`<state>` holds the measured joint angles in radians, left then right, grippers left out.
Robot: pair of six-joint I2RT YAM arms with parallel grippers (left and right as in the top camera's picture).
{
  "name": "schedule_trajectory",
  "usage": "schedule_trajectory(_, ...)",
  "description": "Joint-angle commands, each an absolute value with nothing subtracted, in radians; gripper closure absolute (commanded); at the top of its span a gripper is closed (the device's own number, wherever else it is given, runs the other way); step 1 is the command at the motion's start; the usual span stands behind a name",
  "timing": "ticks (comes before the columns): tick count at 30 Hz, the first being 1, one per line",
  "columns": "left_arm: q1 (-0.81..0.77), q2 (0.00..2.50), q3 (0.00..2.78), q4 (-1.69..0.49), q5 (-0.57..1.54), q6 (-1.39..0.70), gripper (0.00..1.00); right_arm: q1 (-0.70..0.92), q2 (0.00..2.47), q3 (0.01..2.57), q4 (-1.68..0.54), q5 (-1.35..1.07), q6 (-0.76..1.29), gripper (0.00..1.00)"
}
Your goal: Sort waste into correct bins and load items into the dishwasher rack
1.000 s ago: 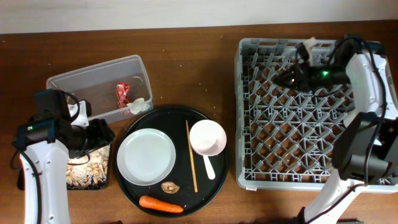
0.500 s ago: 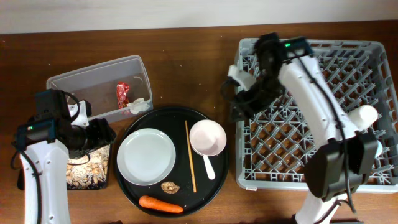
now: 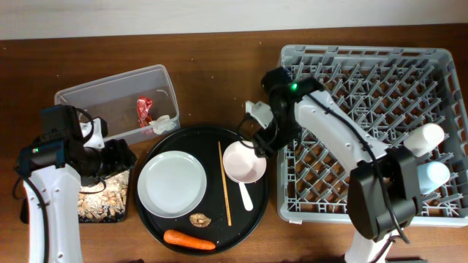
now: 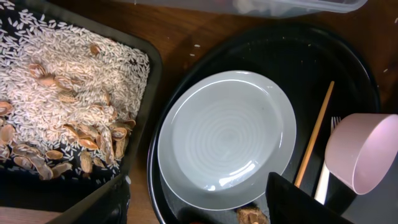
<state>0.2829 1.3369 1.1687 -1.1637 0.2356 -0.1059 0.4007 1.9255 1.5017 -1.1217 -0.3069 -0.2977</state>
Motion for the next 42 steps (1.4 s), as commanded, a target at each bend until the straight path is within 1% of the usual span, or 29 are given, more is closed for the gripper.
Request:
schedule_trajectory(1,0.286,1.329,1.162,-1.165,0.247,-0.109,0.31,0.423,1.927,1.417,-1.053,-0.283,-0.293,0.39)
schedule_trajectory(4,0.286,1.329,1.162,-1.164,0.247,-0.109,0.31,0.436,1.927,1.375,-1.005,-0.282,-0.293,0.4)
schedule_trajectory(6,0.286,1.329,1.162,-1.165,0.247,-0.109,0.31,0.445,1.927,1.367,-0.986,-0.271,-0.289,0.44)
schedule_trajectory(9,0.286,1.329,1.162,-1.165,0.247,-0.109,0.31,0.452,1.927,1.367,-0.964,-0.249,-0.267,0.47)
schedule_trajectory(19,0.286,1.329,1.162,-1.168,0.247,-0.109,0.31,0.451,1.927,1.367,-0.918,-0.22,-0.252,0.48)
schedule_trajectory(21,0.286,1.329,1.162,-1.168,0.247,-0.109,0.31,0.452,1.927,1.367,-0.92,-0.223,-0.252,0.56)
schedule_trajectory(24,0.286,1.329,1.162,-1.168,0.247,-0.109,0.31,0.452,1.927,1.367,-0.919,-0.224,-0.252,0.62)
schedule_trajectory(30,0.286,1.329,1.162,-1.168,0.247,-0.109,0.31,0.453,1.929,1.349,-0.917,-0.224,-0.252,0.63)
schedule_trajectory(34,0.286,1.329,1.162,-1.168,0.247,-0.109,0.31,0.453,1.938,1.345,-0.919,-0.224,-0.252,0.7)
schedule_trajectory(35,0.286,1.329,1.162,-1.168,0.247,-0.109,0.31,0.453,1.938,1.345,-0.919,-0.224,-0.252,0.74)
schedule_trajectory(36,0.286,1.329,1.162,-1.168,0.247,-0.109,0.31,0.453,1.938,1.345,-0.919,-0.224,-0.252,0.78)
schedule_trajectory(37,0.286,1.329,1.162,-1.168,0.247,-0.109,0.31,0.453,1.938,1.345,-0.919,-0.223,-0.252,0.87)
schedule_trajectory(38,0.286,1.329,1.162,-1.168,0.247,-0.109,0.31,0.453,1.938,1.345,-0.919,-0.223,-0.252,0.91)
schedule_trajectory(40,0.286,1.329,1.162,-1.168,0.247,-0.109,0.31,0.452,1.938,1.345,-0.92,-0.223,-0.252,0.96)
schedule_trajectory(42,0.286,1.329,1.162,-1.168,0.247,-0.109,0.31,0.452,1.938,1.35,-0.93,-0.223,-0.252,0.96)
